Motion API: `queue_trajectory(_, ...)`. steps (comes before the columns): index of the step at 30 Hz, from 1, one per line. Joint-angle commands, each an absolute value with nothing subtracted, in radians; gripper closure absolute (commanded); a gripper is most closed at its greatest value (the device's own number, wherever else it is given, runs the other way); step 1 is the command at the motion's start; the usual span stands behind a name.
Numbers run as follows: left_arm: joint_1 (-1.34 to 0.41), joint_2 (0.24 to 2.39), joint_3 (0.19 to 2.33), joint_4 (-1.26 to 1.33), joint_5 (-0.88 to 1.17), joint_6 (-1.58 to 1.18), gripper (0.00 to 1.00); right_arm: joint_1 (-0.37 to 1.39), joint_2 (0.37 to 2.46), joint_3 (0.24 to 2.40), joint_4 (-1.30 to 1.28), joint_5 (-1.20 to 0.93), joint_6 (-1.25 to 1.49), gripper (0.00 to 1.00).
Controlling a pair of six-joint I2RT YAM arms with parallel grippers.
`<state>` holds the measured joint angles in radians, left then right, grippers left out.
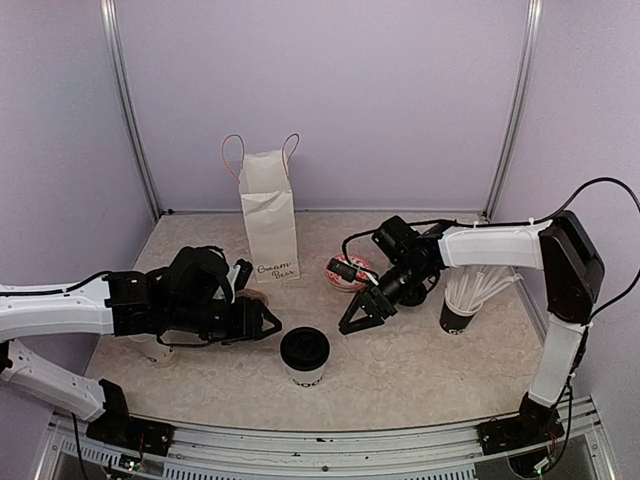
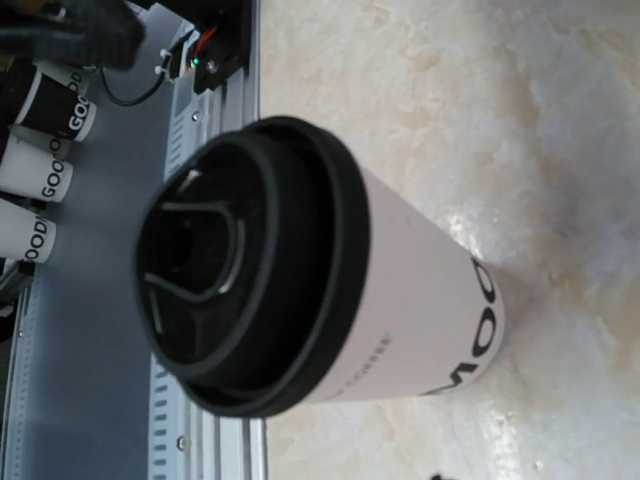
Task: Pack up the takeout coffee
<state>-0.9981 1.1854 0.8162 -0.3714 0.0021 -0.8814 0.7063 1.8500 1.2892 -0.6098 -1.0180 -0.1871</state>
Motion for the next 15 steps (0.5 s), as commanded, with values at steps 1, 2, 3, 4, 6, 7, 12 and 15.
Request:
queue_trajectory(1, -0.99, 1.199, 0.789, -0.289, 0.07, -0.911, 0.47, 0.721, 1.883, 1.324, -0.643, -1.047, -0.181, 0.55)
queue_trajectory(2, -0.99, 1.202, 0.787, -0.287, 0.073, -0.911, 0.48, 0.722, 1.888, 1.327, -0.645, -1.049, -0.18, 0.55)
queue_trajectory(3, -0.991, 1.205, 0.784, -0.285, 0.072, -0.913, 0.49, 0.724, 1.894, 1.328, -0.645, -1.052, -0.178, 0.55)
queue_trajectory(4, -0.99, 1.205, 0.779, -0.282, 0.073, -0.915, 0.51, 0.727, 1.897, 1.332, -0.648, -1.054, -0.179, 0.55)
queue_trajectory(6, -0.988, 1.204, 0.769, -0.277, 0.078, -0.921, 0.55, 0.733, 1.904, 1.336, -0.654, -1.059, -0.179, 0.55)
queue_trajectory(7, -0.987, 1.206, 0.768, -0.276, 0.081, -0.921, 0.56, 0.734, 1.908, 1.337, -0.655, -1.063, -0.181, 0.54)
queue_trajectory(12, -0.977, 1.222, 0.764, -0.284, 0.089, -0.934, 0.61, 0.736, 1.926, 1.352, -0.659, -1.076, -0.178, 0.53)
queue_trajectory(15, -0.971, 1.228, 0.759, -0.274, 0.092, -0.938, 0.64, 0.736, 1.943, 1.369, -0.671, -1.082, -0.178, 0.53)
